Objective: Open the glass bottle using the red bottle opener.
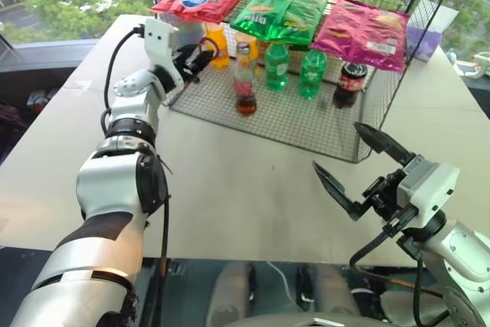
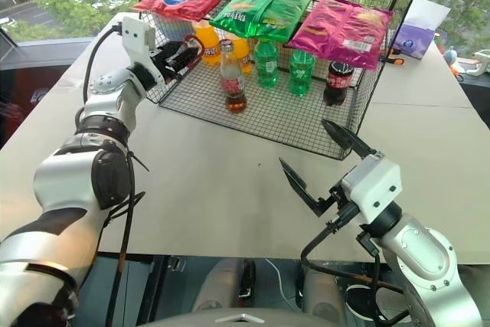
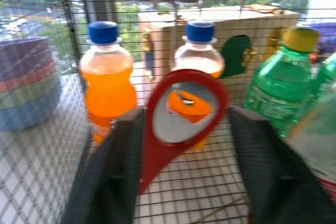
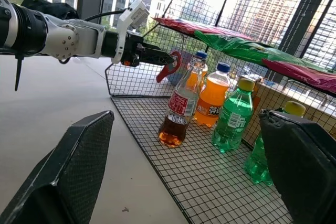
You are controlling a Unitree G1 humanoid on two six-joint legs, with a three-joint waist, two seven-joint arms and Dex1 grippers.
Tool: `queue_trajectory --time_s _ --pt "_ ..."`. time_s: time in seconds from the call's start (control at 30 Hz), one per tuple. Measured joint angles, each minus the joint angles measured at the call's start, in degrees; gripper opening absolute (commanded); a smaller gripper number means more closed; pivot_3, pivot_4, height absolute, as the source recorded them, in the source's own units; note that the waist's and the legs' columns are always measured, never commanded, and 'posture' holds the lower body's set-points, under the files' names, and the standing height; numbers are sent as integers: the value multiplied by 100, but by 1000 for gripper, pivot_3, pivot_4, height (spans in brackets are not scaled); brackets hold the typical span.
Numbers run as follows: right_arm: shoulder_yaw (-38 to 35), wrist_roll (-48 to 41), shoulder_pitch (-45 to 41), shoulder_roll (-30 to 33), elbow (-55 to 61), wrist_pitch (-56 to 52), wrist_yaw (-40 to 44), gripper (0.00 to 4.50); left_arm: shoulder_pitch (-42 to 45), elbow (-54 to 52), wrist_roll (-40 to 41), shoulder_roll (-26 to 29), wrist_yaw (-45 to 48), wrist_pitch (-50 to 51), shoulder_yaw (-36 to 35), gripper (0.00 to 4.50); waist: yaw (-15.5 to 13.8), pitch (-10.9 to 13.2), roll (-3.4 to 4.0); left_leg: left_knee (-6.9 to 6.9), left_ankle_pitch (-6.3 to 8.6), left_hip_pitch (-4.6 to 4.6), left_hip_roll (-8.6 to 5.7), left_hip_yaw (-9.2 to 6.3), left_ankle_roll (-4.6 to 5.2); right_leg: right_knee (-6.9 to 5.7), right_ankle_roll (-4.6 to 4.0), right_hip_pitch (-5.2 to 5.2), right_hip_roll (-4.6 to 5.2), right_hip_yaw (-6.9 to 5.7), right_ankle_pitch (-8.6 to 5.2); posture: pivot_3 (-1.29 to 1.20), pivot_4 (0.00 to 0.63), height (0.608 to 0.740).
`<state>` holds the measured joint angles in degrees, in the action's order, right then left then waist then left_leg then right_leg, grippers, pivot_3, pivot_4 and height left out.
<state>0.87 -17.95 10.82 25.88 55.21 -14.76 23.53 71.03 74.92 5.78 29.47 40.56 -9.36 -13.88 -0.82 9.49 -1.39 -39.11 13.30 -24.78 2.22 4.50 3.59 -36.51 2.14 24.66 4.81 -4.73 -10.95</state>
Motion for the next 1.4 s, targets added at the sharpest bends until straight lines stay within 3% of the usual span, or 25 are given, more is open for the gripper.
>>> queue_trajectory --time_s 0.43,1.0,1.4 --pt "323 316 -102 -185 0 -5 -166 4500 -39 0 -138 22 -667 9 86 3287 -1 3 -4 -5 0 -1 -1 0 0 -5 -1 1 1 0 -1 0 150 740" --pt "564 821 130 -388 1 109 -302 4500 -30 1 -281 -132 -148 -114 262 3287 3 3 -6 -5 0 0 0 1 0 -8 -18 3 2 1 -11 0 150 740" --pt "298 533 317 -273 24 129 -96 4500 -952 -473 -184 -243 -696 -683 220 3287 1 4 -7 -6 0 1 3 0 0 -9 -19 2 4 2 -11 0 150 740"
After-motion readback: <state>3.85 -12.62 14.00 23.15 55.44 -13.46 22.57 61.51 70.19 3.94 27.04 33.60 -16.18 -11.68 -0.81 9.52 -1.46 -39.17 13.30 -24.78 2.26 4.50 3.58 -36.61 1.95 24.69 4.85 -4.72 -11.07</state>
